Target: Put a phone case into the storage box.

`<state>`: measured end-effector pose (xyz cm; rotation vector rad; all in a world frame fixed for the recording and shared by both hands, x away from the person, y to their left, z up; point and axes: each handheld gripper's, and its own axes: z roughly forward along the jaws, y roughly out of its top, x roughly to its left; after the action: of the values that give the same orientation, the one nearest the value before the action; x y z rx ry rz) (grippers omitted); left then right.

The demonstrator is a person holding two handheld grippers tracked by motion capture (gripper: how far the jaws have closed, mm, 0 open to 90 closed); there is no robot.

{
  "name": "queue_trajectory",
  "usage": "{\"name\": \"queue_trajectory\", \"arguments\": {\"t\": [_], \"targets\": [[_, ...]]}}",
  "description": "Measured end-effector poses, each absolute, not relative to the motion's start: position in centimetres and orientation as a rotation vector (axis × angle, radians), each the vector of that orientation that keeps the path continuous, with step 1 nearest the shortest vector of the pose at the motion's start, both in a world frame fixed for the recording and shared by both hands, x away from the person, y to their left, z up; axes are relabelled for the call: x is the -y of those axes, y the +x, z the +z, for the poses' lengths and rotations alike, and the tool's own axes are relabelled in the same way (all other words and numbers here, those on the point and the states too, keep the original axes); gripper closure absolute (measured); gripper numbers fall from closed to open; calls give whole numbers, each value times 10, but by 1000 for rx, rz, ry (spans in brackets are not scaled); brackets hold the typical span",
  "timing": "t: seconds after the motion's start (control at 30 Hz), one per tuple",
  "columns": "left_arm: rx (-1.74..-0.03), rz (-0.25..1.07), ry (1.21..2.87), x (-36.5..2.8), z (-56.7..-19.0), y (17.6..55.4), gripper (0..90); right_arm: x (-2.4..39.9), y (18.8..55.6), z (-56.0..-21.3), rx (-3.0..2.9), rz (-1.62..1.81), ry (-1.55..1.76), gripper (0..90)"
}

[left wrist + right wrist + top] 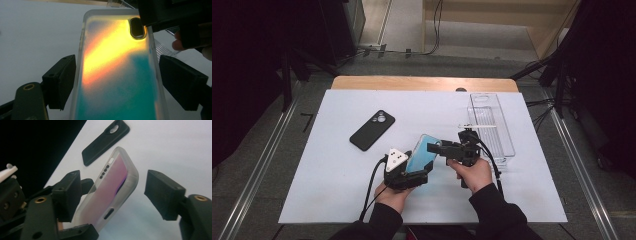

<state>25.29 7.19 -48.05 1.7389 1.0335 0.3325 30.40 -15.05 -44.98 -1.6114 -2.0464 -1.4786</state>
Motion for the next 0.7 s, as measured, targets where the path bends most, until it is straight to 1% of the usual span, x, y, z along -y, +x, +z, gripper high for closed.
{"name": "queue_trajectory", "arguments": {"t": [0.03, 0.07, 0.1, 0.17, 0.2, 0.23, 0.27, 0.37, 0.47, 0.6, 0.7], "targets": [[-1039, 327, 1736, -72, -481, 252, 173, 150, 305, -450, 2036, -1469, -1617, 295], [-1040, 326, 1736, -72, -481, 252, 173, 148, 306, -451, 2024, -1452, -1627, 333], [-1044, 321, 1734, -71, -481, 252, 173, 148, 306, -451, 2024, -1452, -1627, 333], [-1052, 312, 1730, -71, -481, 251, 173, 147, 307, -452, 2002, -1442, -1644, 389], [-1053, 311, 1731, -70, -482, 251, 173, 147, 307, -452, 2002, -1442, -1644, 389], [-1055, 309, 1729, -70, -482, 251, 173, 147, 308, -452, 1978, -1441, -1656, 428], [-1056, 307, 1728, -70, -482, 251, 173, 147, 308, -452, 1978, -1441, -1656, 428], [-1067, 296, 1717, -70, -483, 251, 173, 149, 309, -452, 1927, -1429, -1681, 486], [-1070, 291, 1714, -70, -484, 250, 173, 150, 310, -452, 1902, -1431, -1700, 584], [-1070, 293, 1712, -70, -483, 249, 173, 151, 310, -451, 1885, -1432, -1722, 736], [-1066, 301, 1716, -69, -483, 249, 173, 153, 311, -451, 1849, -1429, -1721, 749]]}}
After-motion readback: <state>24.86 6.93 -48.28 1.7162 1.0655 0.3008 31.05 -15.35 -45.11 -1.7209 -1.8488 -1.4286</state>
